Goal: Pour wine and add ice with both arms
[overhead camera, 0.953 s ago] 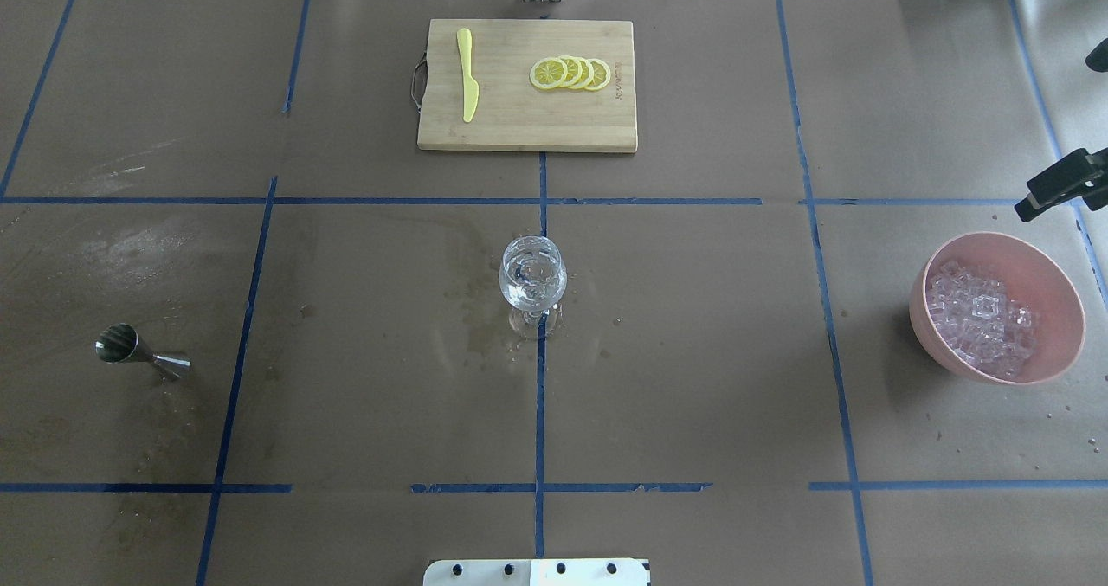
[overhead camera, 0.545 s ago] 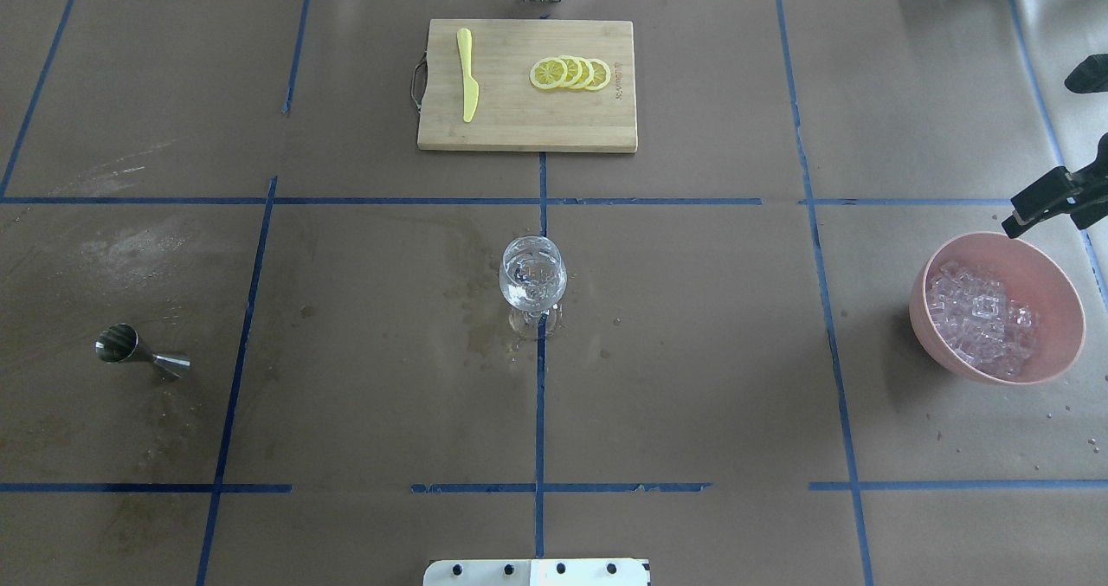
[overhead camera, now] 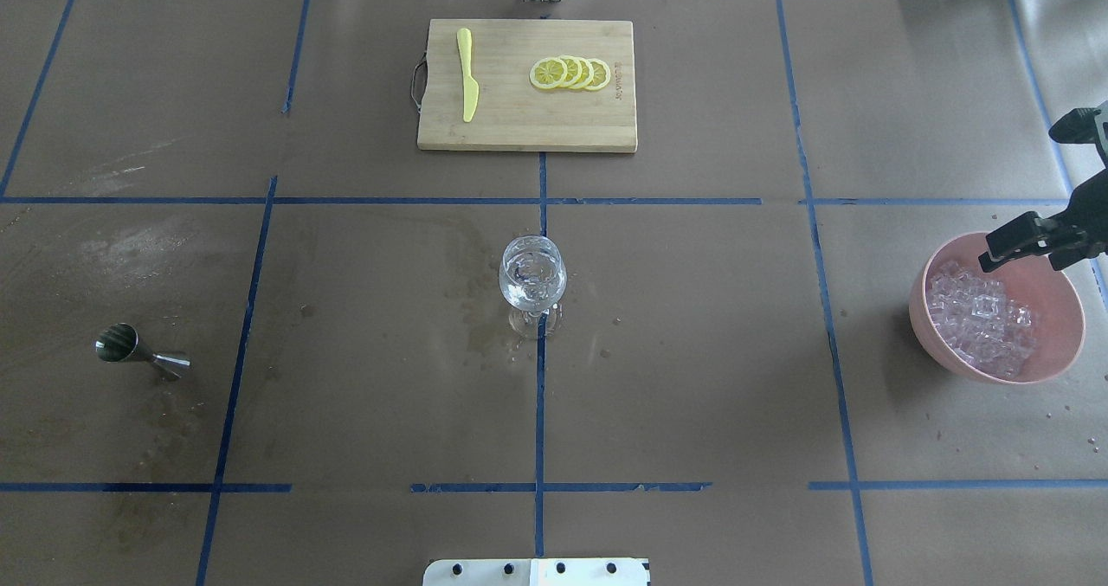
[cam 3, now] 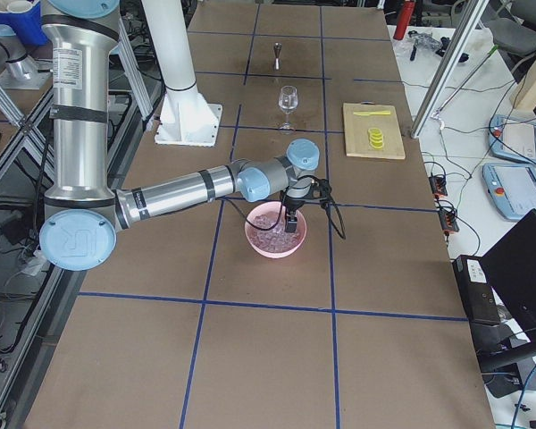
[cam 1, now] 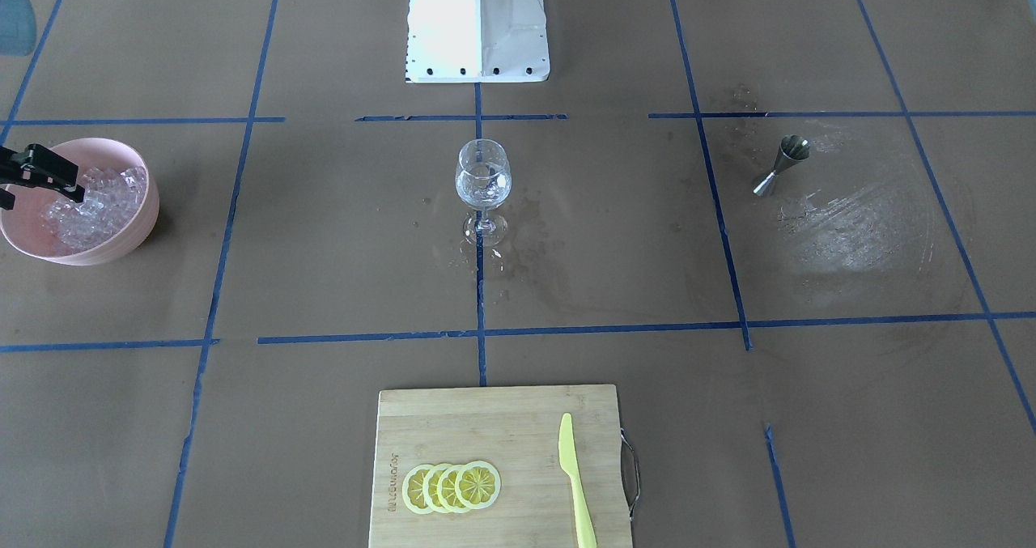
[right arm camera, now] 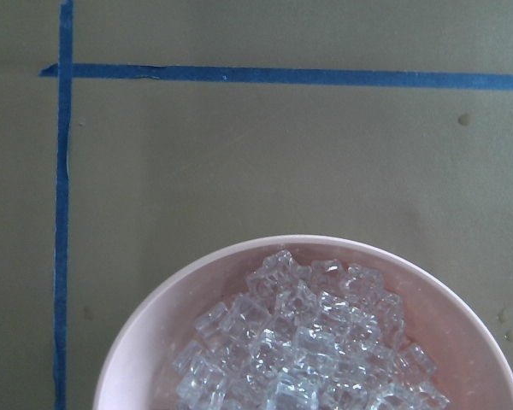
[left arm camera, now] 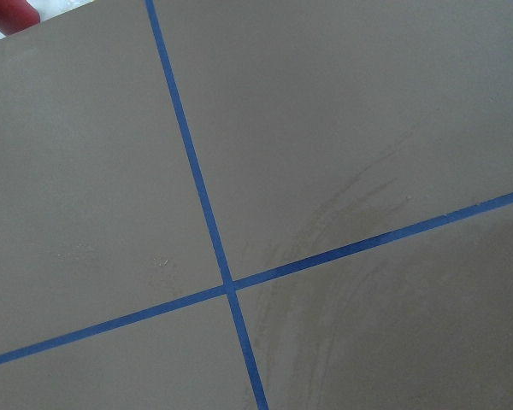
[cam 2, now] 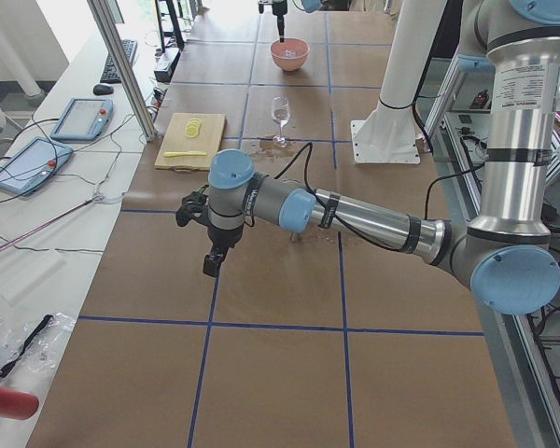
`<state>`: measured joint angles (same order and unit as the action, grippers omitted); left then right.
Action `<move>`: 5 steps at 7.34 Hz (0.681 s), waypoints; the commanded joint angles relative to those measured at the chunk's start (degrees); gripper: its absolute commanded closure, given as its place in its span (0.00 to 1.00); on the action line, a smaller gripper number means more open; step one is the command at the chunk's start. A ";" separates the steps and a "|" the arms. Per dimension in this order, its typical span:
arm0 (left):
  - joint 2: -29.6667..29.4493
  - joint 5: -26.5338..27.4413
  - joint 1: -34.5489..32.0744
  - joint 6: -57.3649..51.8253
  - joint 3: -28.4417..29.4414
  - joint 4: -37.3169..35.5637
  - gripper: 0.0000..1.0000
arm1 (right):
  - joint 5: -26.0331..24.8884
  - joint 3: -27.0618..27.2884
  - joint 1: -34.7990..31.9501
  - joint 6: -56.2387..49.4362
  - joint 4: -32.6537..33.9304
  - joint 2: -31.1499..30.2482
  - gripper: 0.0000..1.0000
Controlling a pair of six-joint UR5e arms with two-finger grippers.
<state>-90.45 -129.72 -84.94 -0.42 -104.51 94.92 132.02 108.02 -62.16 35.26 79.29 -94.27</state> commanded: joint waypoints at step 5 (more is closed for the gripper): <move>0.01 -0.27 -0.14 -0.02 -1.04 -0.08 0.00 | -5.54 -2.11 6.00 9.83 -6.69 -2.41 0.20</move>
<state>-90.44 -130.02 -85.05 -0.46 -105.18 94.83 126.56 106.30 -56.38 45.01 72.61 -96.64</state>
